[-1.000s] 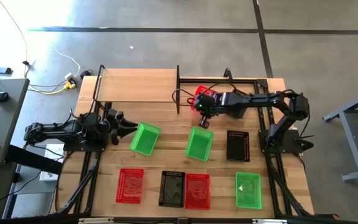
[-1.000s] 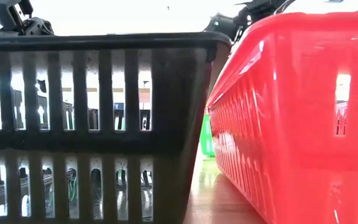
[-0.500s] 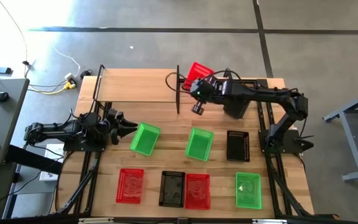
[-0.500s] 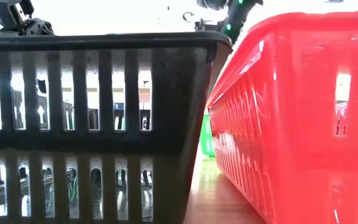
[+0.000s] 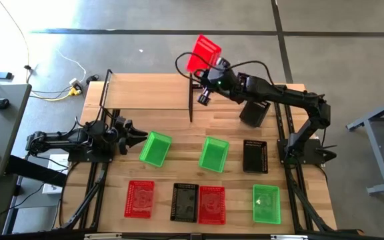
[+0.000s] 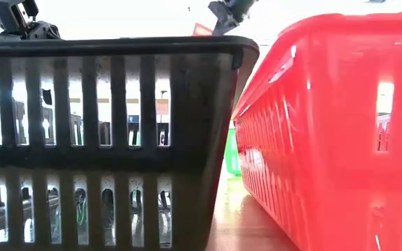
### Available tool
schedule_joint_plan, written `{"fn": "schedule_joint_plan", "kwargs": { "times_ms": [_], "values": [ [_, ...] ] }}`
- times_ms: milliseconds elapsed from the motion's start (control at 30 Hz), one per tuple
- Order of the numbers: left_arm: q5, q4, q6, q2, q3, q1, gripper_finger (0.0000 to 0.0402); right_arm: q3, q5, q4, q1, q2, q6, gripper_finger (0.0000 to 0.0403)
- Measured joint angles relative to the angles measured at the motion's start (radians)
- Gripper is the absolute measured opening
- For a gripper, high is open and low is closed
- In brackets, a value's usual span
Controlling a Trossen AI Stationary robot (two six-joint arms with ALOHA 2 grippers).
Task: Stack baskets on shelf by color
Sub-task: Put the top right red bin on the shelf
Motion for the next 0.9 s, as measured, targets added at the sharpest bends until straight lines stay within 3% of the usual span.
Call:
{"fn": "schedule_joint_plan", "kwargs": {
  "times_ms": [533,900],
  "values": [
    [0.000,0.000,-0.027,0.000,0.000,0.000,0.0135,0.023,-0.105,0.271,0.002,0.016,-0.089,0.0000],
    [-0.001,0.000,-0.026,0.000,0.000,0.000,0.0135,0.024,-0.121,0.256,0.025,0.042,-0.017,0.0000]
  ]
}}
